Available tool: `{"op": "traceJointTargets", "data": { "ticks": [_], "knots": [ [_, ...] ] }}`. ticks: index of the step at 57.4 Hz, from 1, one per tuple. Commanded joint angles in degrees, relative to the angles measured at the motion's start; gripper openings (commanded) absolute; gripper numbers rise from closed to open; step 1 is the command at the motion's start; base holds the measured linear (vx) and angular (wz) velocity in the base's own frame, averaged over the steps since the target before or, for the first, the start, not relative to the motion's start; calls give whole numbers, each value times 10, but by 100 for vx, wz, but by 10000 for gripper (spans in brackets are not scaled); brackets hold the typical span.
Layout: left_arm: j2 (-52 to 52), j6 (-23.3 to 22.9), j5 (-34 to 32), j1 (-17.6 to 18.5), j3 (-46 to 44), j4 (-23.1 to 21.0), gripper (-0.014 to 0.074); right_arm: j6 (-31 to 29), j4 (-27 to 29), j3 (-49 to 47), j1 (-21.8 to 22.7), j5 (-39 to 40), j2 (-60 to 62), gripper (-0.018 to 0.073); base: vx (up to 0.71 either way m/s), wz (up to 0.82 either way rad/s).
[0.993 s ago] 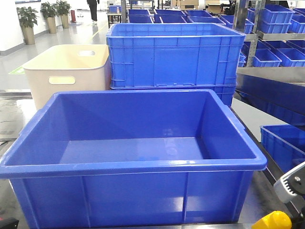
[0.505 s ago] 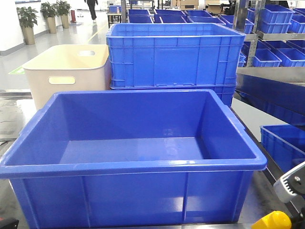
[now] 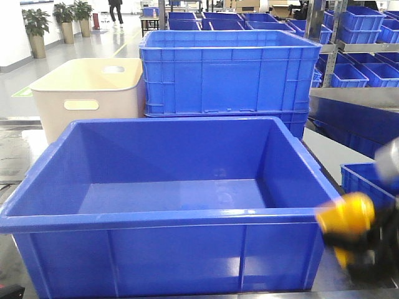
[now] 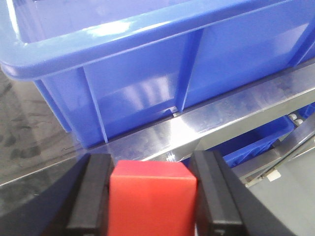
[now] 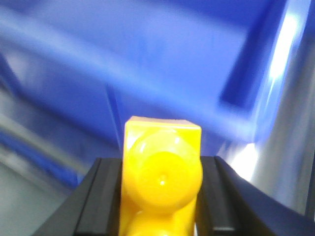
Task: Pick red and yellow blocks into blue bin
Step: 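Move the right gripper over the blue bin and release the yellow brick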
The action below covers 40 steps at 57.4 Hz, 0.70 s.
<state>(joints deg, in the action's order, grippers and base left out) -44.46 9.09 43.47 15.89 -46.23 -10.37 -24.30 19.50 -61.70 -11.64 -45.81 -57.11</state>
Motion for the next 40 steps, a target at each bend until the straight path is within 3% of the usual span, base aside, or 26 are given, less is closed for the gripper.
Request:
{"op": "traceJointTargets", "data": {
  "ticks": [1, 23, 40],
  "knots": [
    [4, -2, -39, 4, -16, -9, 270, -15, 24, -74, 2, 46, -23, 258, 0, 0],
    [4, -2, -39, 4, -16, -9, 270, -53, 24, -306, 2, 60, -265, 258, 0, 0],
    [4, -2, -39, 4, -16, -9, 270, -66, 46, -389, 1, 42, -406, 259, 0, 0]
  ]
}}
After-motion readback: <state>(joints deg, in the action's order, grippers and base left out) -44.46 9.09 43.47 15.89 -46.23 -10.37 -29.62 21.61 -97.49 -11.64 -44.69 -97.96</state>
